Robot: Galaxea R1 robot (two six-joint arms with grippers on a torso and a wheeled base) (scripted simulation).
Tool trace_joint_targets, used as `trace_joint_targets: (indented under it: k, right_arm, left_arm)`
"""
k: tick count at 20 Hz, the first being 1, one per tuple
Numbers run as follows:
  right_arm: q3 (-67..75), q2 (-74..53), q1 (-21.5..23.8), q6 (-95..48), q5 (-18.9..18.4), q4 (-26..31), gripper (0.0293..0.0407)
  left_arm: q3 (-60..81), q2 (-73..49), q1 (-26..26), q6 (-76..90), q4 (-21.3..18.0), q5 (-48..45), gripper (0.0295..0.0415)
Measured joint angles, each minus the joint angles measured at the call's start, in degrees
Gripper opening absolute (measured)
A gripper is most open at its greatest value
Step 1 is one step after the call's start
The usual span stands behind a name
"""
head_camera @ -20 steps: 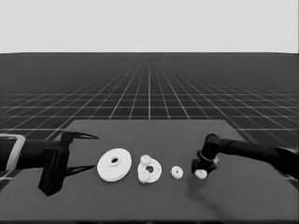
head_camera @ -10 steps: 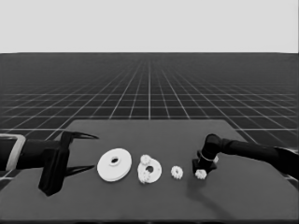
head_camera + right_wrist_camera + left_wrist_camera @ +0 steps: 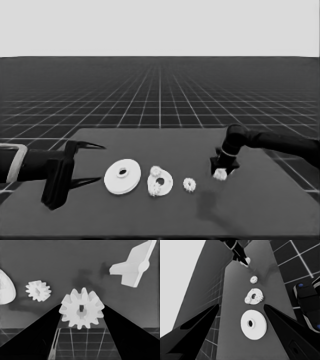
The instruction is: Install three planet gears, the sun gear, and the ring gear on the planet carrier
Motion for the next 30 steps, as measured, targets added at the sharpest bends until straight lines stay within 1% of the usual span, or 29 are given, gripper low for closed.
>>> trace_joint_targets:
  k: [1, 2, 3, 5, 10, 11, 12, 13, 15, 20, 21, 22, 23, 25, 30]
  right_arm:
    - [-0.61, 8.52, 0.24, 11.86, -2.2, -0.91, 0.0312]
    - [-3.47, 18.9, 0.39, 17.03, -3.15, -0.93, 0.0312]
    - [-7.5, 25.37, 0.45, 18.27, -3.36, -0.79, 0.0312]
    - [-12.9, 31.22, 0.49, 18.08, -3.32, -0.64, 0.0312]
    - [-16.17, 33.89, 0.47, 17.52, -3.24, -0.56, 0.0312]
    - [-17.96, 34.41, -3.0, 16.41, -2.29, -4.21, 0.0312]
    - [-19.46, 34.82, -5.48, 15.52, -1.55, -6.3, 0.0312]
    - [-20.54, 35.13, -6.83, 14.9, -1.03, -7.46, 0.0312]
    - [-21.64, 35.44, -7.92, 14.28, -0.5, -8.51, 0.0312]
    - [-22.18, 35.6, -8.45, 13.99, -0.21, -9.02, 0.0312]
    - [-22.19, 35.61, -8.46, 13.98, -0.2, -9.04, 0.0344]
    - [-22.2, 35.61, -8.47, 13.97, -0.19, -9.05, 0.0372]
    - [-22.2, 35.62, -8.47, 13.97, -0.19, -9.05, 0.0381]
    - [-22.21, 35.62, -8.48, 13.97, -0.18, -9.06, 0.0384]
    - [-22.21, 35.62, -8.48, 13.97, -0.18, -9.06, 0.0385]
  left_arm:
    - [0.0, 0.0, 0.0, 0.0, 0.0, 0.0, 0.0385]
    - [0.0, 0.0, 0.0, 0.0, 0.0, 0.0, 0.0385]
    - [0.0, 0.0, 0.0, 0.0, 0.0, 0.0, 0.0385]
    - [0.0, 0.0, 0.0, 0.0, 0.0, 0.0, 0.0385]
    - [0.0, 0.0, 0.0, 0.0, 0.0, 0.0, 0.0385]
    - [0.0, 0.0, 0.0, 0.0, 0.0, 0.0, 0.0385]
    - [0.0, 0.0, 0.0, 0.0, 0.0, 0.0, 0.0385]
    - [0.0, 0.0, 0.0, 0.0, 0.0, 0.0, 0.0385]
    - [0.0, 0.0, 0.0, 0.0, 0.0, 0.0, 0.0385]
    - [0.0, 0.0, 0.0, 0.0, 0.0, 0.0, 0.0385]
    - [0.0, 0.0, 0.0, 0.0, 0.0, 0.0, 0.0385]
    - [0.0, 0.0, 0.0, 0.0, 0.0, 0.0, 0.0385]
    - [0.0, 0.0, 0.0, 0.0, 0.0, 0.0, 0.0385]
    - [0.0, 0.0, 0.0, 0.0, 0.0, 0.0, 0.0385]
    - [0.0, 0.0, 0.0, 0.0, 0.0, 0.0, 0.0385]
